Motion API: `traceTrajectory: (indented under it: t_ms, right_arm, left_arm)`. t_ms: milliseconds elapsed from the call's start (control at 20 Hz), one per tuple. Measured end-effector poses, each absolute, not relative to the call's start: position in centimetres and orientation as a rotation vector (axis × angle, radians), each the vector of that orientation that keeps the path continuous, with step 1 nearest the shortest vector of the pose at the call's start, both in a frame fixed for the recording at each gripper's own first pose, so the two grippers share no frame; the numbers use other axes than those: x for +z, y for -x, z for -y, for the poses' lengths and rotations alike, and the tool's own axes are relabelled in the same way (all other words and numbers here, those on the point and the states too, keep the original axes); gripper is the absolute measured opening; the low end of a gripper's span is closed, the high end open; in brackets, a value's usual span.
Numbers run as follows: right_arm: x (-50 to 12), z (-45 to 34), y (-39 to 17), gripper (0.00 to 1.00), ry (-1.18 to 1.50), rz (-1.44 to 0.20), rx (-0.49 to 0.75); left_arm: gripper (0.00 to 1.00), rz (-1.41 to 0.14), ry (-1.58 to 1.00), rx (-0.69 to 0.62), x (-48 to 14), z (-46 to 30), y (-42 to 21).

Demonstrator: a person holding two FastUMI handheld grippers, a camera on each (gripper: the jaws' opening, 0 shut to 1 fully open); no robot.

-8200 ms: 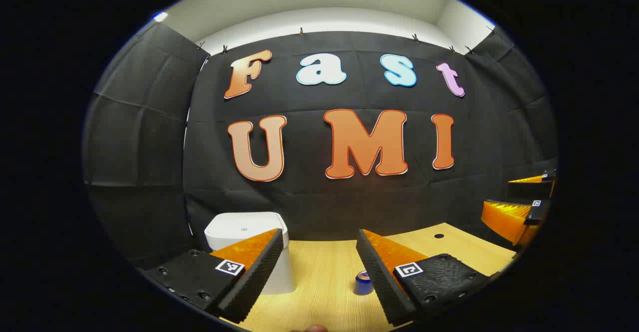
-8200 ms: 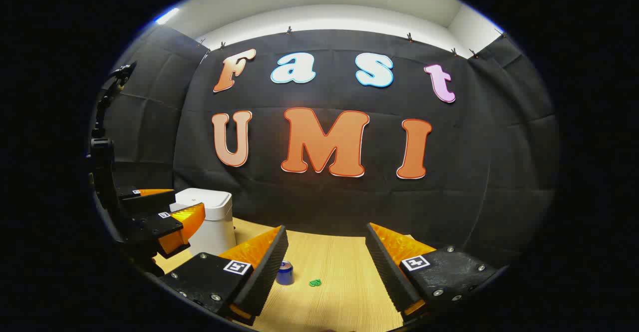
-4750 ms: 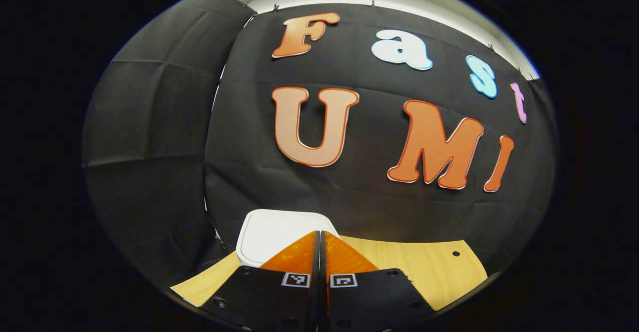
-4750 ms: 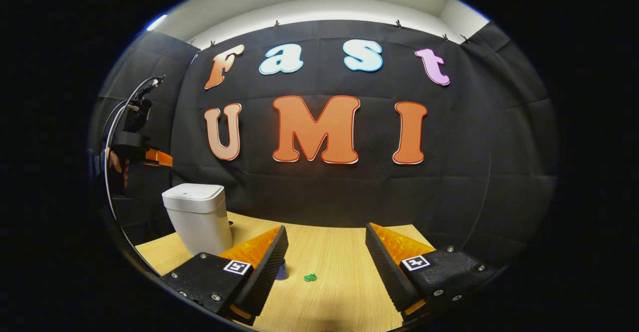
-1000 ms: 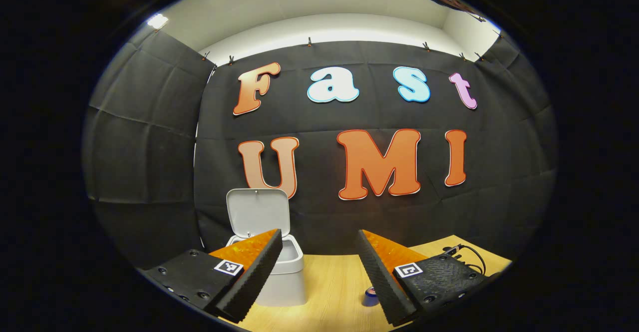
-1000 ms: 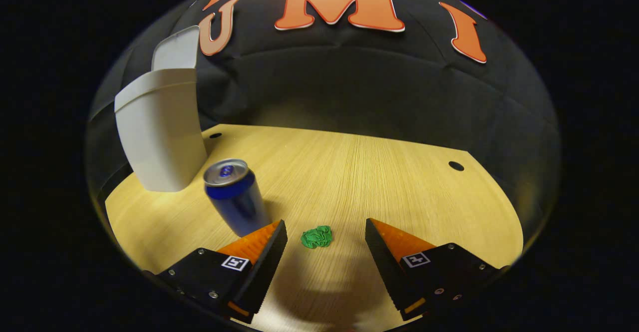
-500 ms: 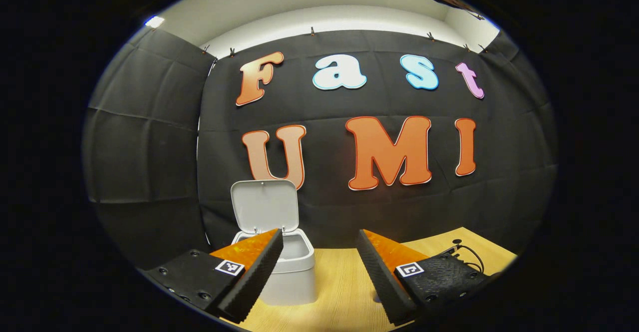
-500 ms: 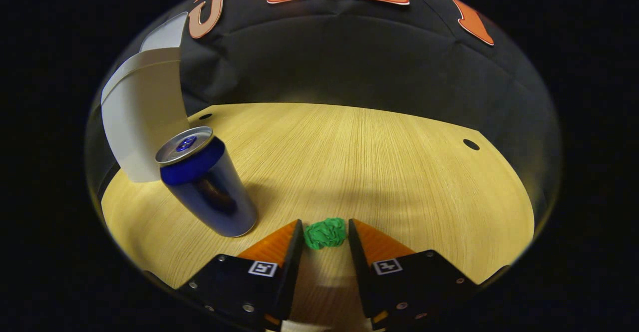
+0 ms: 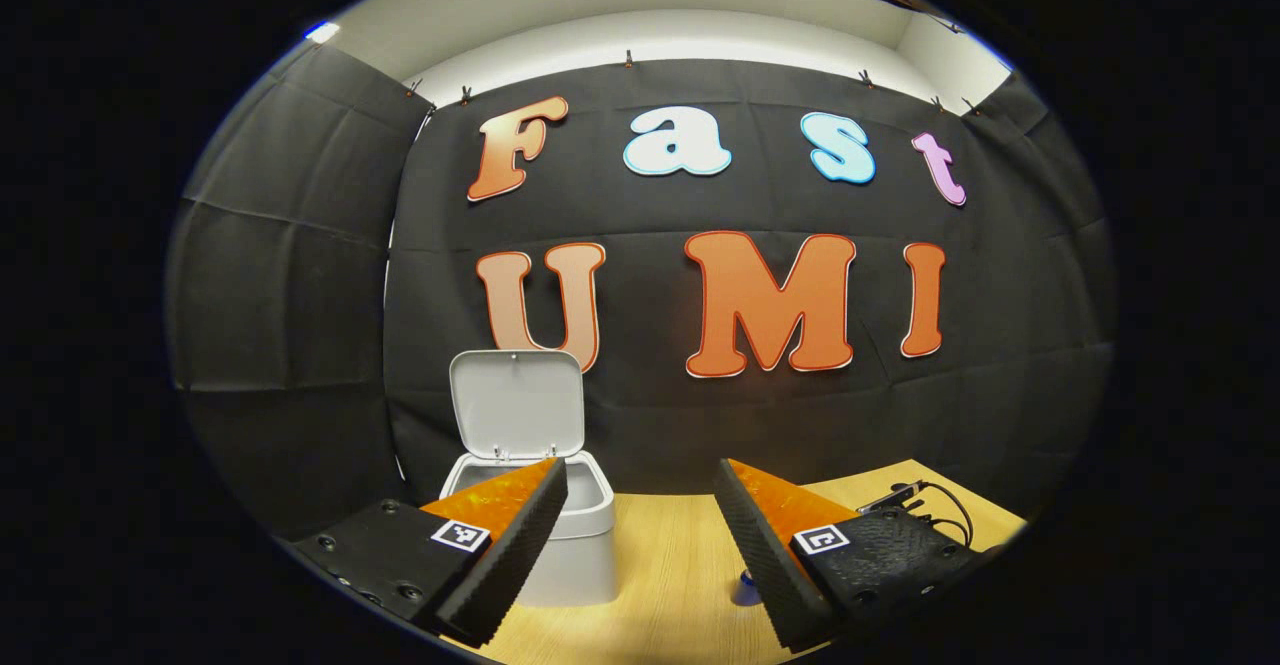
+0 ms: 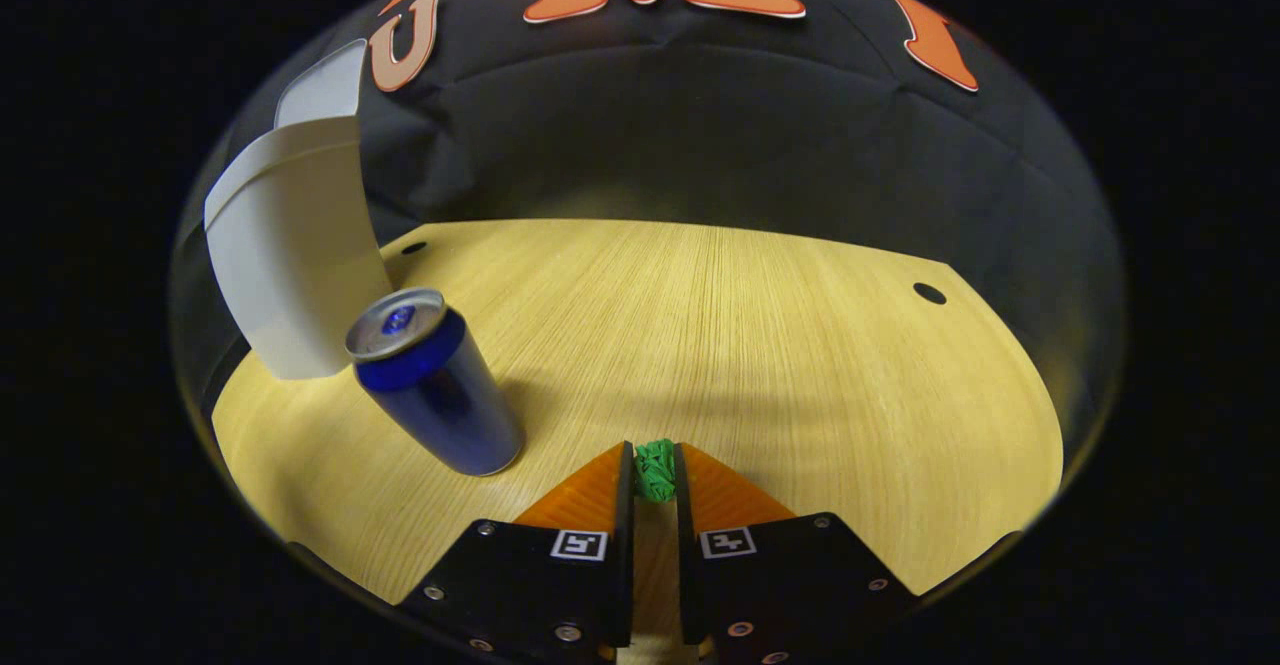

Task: Press the lid of the desktop garbage bin to open it, pick up the crumpled paper on the desktop and throw it into the bin, then pick up the pop can on the desktop and drop it into the bin, and finally close the garbage bin lid.

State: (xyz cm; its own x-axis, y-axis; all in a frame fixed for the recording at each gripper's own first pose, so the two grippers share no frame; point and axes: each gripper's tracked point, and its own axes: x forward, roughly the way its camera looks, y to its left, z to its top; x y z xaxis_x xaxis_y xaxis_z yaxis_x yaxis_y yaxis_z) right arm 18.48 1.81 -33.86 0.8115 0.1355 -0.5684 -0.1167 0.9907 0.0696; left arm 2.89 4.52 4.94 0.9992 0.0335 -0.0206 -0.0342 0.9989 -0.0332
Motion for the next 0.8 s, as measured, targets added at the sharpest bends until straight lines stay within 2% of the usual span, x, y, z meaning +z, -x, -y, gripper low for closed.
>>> traceTrajectory:
  t_ms: [400, 800]
  right_arm:
    - [-21.1, -4.0, -15.7, 0.19, -0.018, -0.391, 0.206]
    - [-8.8, -7.7, -13.3, 0.19, -0.008, -0.217, 0.293]
  left_arm:
    - [0.95, 0.027, 0.088, 0.046, 5.8, -6.1, -1.3]
    - [0.94, 0.06, 0.132, 0.132, 5.8, -10.7, 0.3]
